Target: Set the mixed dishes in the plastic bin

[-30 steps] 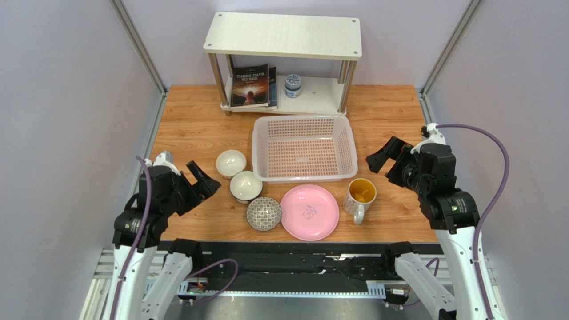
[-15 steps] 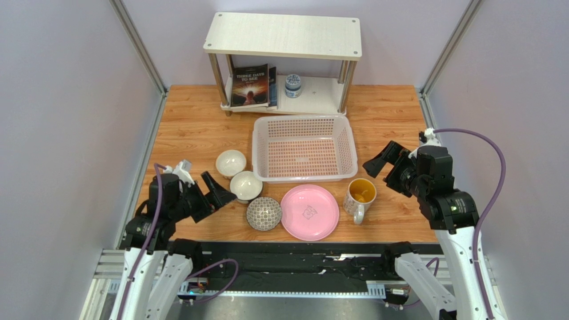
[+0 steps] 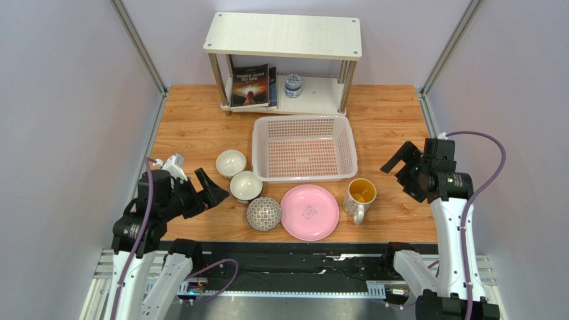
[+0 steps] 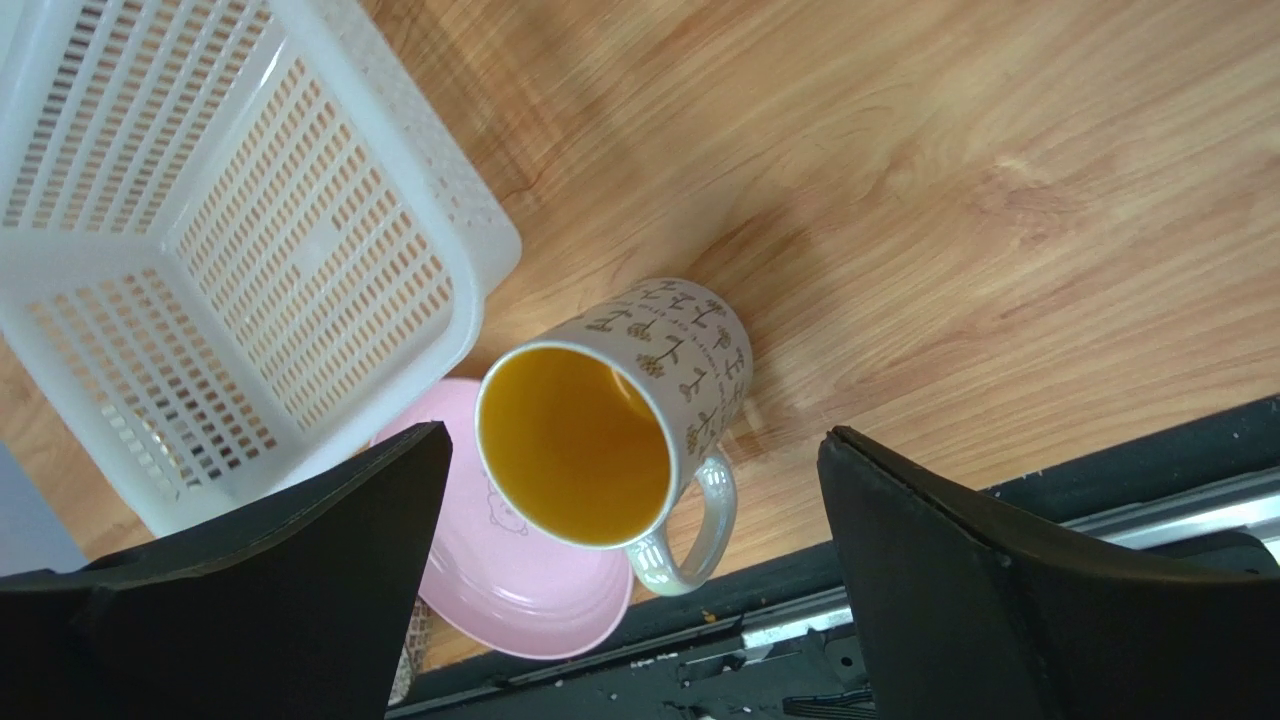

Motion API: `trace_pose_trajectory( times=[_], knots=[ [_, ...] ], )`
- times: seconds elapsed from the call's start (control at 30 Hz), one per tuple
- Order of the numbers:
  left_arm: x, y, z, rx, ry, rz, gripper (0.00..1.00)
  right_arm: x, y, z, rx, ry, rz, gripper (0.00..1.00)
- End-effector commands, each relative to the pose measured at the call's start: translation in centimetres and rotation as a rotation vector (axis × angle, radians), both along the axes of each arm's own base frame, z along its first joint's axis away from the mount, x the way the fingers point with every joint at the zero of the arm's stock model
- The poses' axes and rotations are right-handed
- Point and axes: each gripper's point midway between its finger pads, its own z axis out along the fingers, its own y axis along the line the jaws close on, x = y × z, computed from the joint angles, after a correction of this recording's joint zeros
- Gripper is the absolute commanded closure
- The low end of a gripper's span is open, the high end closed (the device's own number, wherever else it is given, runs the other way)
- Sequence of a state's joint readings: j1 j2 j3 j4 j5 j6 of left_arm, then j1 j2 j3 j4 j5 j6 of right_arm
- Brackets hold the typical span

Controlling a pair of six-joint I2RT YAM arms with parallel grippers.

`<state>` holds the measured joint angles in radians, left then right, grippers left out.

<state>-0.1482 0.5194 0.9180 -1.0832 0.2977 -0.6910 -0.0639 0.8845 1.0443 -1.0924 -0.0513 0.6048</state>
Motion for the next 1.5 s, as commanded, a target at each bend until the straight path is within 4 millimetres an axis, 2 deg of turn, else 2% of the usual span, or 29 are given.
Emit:
trace_pose_trajectory(
  times=[0.0, 0.1, 0.13, 0.27, 0.33, 0.43, 0.47, 0.57, 0.6, 0.67, 0.7, 0.77, 0.8, 0.87, 0.9, 0.97, 1.0, 1.07, 1.1, 1.13, 1.17, 1.23, 1.3, 1.33, 1.37, 1.47],
  knots=[
    [-0.5, 0.3, 0.1, 0.027, -0.007, -0.012, 0.03, 0.0, 0.1, 0.2, 0.045, 0.006, 0.002, 0.01],
    [-0.5, 0.4, -0.2, 0.033, 0.004, -0.009, 0.03, -1.0, -1.1, -0.8, -0.014, 0.057, -0.029, 0.01],
    [-0.4, 0.4, -0.3, 0.033, 0.006, -0.009, 0.03, -1.2, -1.1, -0.6, -0.015, 0.054, -0.030, 0.01],
    [0.1, -0.1, 0.5, 0.018, -0.016, -0.028, 0.07, -2.8, 0.8, 1.2, 0.059, -0.013, -0.003, 0.08],
    [0.6, -0.5, 1.4, 0.008, -0.030, -0.054, 0.07, -3.6, 0.5, 2.1, -0.002, -0.030, 0.001, 0.10],
    [1.4, -1.2, 2.7, -0.007, -0.047, -0.089, 0.08, -3.3, 0.8, 4.8, -0.024, -0.114, 0.044, 0.10],
    [1.8, -1.5, 3.0, -0.016, -0.050, -0.101, 0.09, -2.8, 1.9, 6.3, 0.016, -0.147, 0.090, 0.11],
    [1.9, -2.4, 2.8, -0.043, -0.011, -0.138, 0.10, -2.1, 4.6, 8.4, 0.111, -0.187, 0.171, 0.15],
    [1.7, -2.7, 2.4, -0.050, 0.007, -0.150, 0.11, -2.2, 6.6, 9.1, 0.131, -0.204, 0.254, 0.14],
    [1.6, -3.4, 2.1, -0.051, 0.033, -0.170, 0.11, -2.1, 8.9, 9.8, 0.136, -0.223, 0.327, 0.13],
    [0.8, -4.4, 2.0, -0.041, 0.037, -0.226, 0.11, -2.7, 10.7, 9.9, 0.109, -0.227, 0.409, 0.12],
    [0.9, -5.0, 1.6, -0.016, 0.050, -0.228, 0.11, -2.5, 12.7, 8.9, 0.087, -0.173, 0.453, 0.09],
    [-0.2, -6.3, 1.4, -0.012, 0.061, -0.296, 0.11, -3.0, 14.0, 8.8, 0.088, -0.174, 0.492, 0.09],
    [-0.6, -7.8, 1.2, -0.041, 0.080, -0.317, 0.11, -3.0, 15.5, 8.8, 0.151, -0.189, 0.499, 0.09],
    [-1.8, -9.0, 0.2, -0.049, 0.108, -0.374, 0.11, -3.3, 16.3, 8.6, 0.176, -0.187, 0.522, 0.09],
    [-2.7, -10.8, -0.6, -0.086, 0.125, -0.397, 0.11, -3.7, 17.3, 7.3, 0.181, -0.158, 0.546, 0.09],
    [-4.2, -11.9, -0.9, -0.077, 0.133, -0.460, 0.11, -4.6, 18.1, 6.9, 0.168, -0.145, 0.588, 0.09],
    [-4.4, -12.8, -1.7, -0.061, 0.145, -0.445, 0.10, -5.2, 18.8, 5.7, 0.135, -0.108, 0.619, 0.08],
    [-5.7, -13.8, -2.0, -0.077, 0.170, -0.482, 0.10, -5.9, 19.5, 5.3, 0.141, -0.094, 0.648, 0.07],
    [-5.9, -15.1, -1.7, -0.115, 0.160, -0.502, 0.10, -6.1, 19.7, 4.8, 0.138, -0.080, 0.655, 0.07],
    [-6.6, -15.8, -2.9, -0.110, 0.189, -0.522, 0.09, -6.4, 20.0, 4.6, 0.136, -0.074, 0.661, 0.07],
    [-7.5, -17.2, -3.9, -0.109, 0.197, -0.532, 0.09, -6.4, 20.0, 4.3, 0.137, -0.079, 0.651, 0.07],
    [-7.1, -17.7, -4.8, -0.103, 0.182, -0.503, 0.08, -6.5, 20.1, 4.6, 0.152, -0.098, 0.649, 0.06],
    [-6.6, -18.7, -4.7, -0.158, 0.175, -0.480, 0.08, -6.5, 20.1, 4.6, 0.158, -0.104, 0.645, 0.06],
    [-6.7, -18.6, -6.4, -0.157, 0.196, -0.465, 0.07, -6.5, 20.0, 4.4, 0.154, -0.102, 0.649, 0.06],
    [-6.5, -19.7, -7.5, -0.256, 0.221, -0.414, 0.08, -6.7, 19.8, 3.9, 0.139, -0.083, 0.651, 0.06]
  ],
)
